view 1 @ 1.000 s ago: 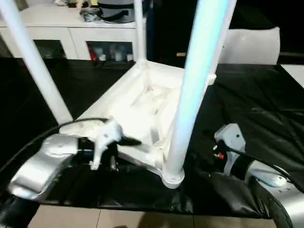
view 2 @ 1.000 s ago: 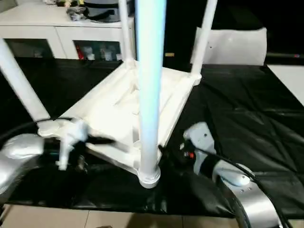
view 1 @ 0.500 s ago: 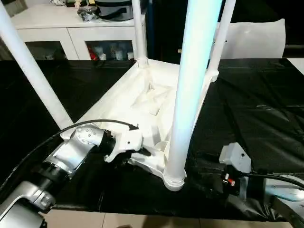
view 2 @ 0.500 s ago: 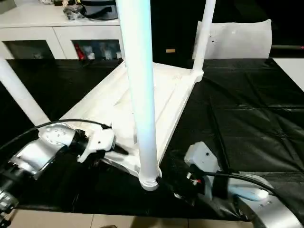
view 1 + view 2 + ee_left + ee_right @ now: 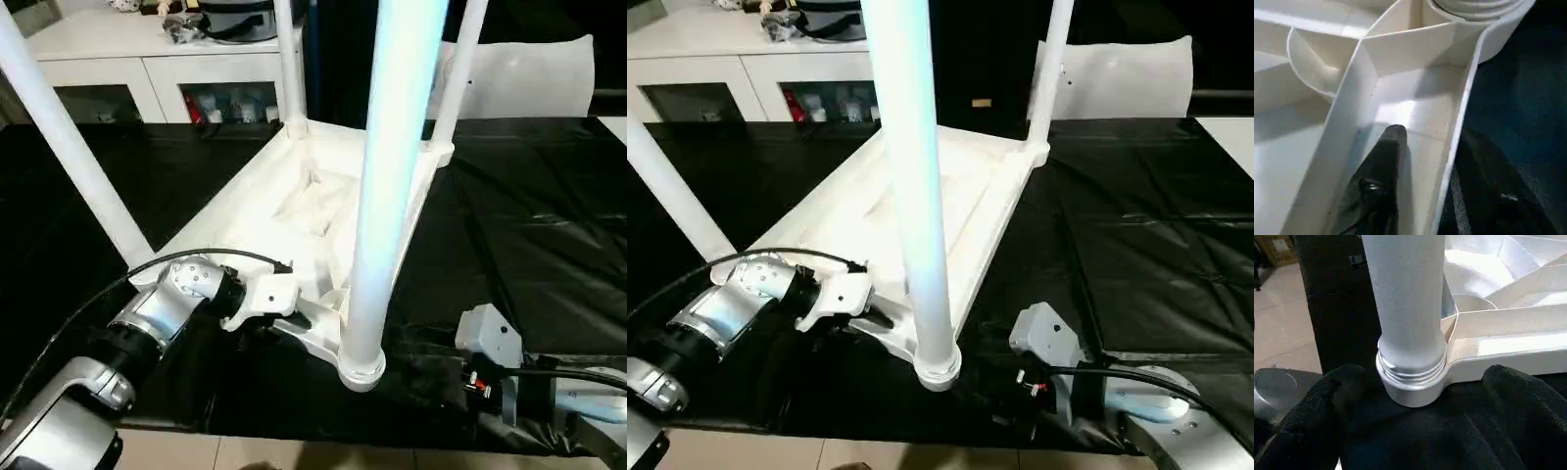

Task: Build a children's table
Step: Rotate table base

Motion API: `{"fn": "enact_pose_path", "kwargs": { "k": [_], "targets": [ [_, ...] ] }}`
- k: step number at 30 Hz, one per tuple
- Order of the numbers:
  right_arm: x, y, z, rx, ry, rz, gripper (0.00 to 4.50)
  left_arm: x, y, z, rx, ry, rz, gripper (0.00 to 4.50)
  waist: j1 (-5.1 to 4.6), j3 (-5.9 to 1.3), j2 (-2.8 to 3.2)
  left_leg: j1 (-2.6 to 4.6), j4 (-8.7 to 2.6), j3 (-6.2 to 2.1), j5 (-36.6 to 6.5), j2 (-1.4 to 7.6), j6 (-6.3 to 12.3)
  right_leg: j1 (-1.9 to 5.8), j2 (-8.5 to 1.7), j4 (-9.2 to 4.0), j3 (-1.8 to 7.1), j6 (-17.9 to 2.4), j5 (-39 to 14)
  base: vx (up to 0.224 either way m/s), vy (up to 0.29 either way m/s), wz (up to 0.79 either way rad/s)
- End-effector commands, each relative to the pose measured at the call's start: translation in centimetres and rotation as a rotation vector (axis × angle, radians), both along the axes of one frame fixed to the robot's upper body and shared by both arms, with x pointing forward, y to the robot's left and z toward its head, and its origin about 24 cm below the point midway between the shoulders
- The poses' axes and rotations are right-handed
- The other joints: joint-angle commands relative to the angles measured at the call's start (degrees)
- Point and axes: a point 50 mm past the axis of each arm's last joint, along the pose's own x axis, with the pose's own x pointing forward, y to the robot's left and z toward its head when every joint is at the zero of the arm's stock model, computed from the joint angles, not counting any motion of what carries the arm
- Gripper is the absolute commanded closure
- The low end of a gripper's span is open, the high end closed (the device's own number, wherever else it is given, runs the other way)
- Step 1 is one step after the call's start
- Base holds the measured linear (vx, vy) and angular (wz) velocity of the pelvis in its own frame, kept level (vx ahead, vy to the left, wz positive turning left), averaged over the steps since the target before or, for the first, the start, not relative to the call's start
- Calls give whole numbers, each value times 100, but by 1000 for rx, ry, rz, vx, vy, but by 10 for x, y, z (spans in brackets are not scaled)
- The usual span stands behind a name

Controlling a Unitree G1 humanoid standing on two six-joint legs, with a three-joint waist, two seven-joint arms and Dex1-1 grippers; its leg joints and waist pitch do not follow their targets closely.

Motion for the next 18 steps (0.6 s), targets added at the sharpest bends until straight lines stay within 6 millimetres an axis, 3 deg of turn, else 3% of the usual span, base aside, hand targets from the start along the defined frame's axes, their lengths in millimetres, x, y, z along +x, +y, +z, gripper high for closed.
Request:
{"fn": "enact_pose_path", "kwargs": {
  "k": [1, 8, 10, 11, 13, 14, 16, 18],
  "targets": [
    [-2, 5, 6, 6, -17, 33, 0, 5, 2, 5, 10, -25, 2, 316, -4, -261, -109, 64, -516, -192, -1019, 519, 324, 111, -545, -454, 231, -1670, -170, 0, 0, 0],
    [0, 4, 6, 6, -21, 32, 0, 3, 1, 2, -47, 40, 30, 367, 9, -246, -124, 76, -531, -176, -1104, 533, 281, 85, -563, -459, 238, -1671, -359, 0, 0, 0],
    [2, 6, 5, 9, -25, 34, 0, 0, 3, 0, -58, 58, 38, 384, 6, -246, -173, 64, -531, -168, -1048, 532, 305, 90, -567, -464, 241, -1660, -334, 0, 0, 0],
    [3, 6, 6, 9, -29, 34, 0, -1, 3, -2, -60, 70, 48, 391, 15, -252, -160, 63, -524, -168, -972, 532, 333, 87, -571, -449, 236, -1663, -282, 0, 0, 0],
    [4, 6, 6, 12, -34, 35, 0, -6, 6, -6, -49, 88, 66, 402, -3, -241, -194, 36, -534, -174, -919, 539, 385, 95, -571, -444, 228, -1655, -227, 0, 0, 0],
    [4, 6, 6, 12, -34, 36, 0, -6, 6, -6, -48, 88, 68, 406, -10, -246, -175, 45, -528, -171, -905, 535, 408, 86, -564, -446, 224, -1645, -227, 0, 0, 0],
    [6, 5, 7, 14, -37, 38, 0, -10, 10, -9, -47, 103, 106, 415, -19, -249, -229, 35, -522, -161, -850, 534, 444, 97, -571, -443, 225, -1645, -187, 0, 0, 0],
    [7, 5, 7, 15, -39, 40, 0, -13, 13, -11, -47, 113, 150, 421, -38, -236, -206, 21, -522, -164, -761, 531, 504, 88, -572, -441, 219, -1643, -120, 0, 0, 0]
  ]
}}
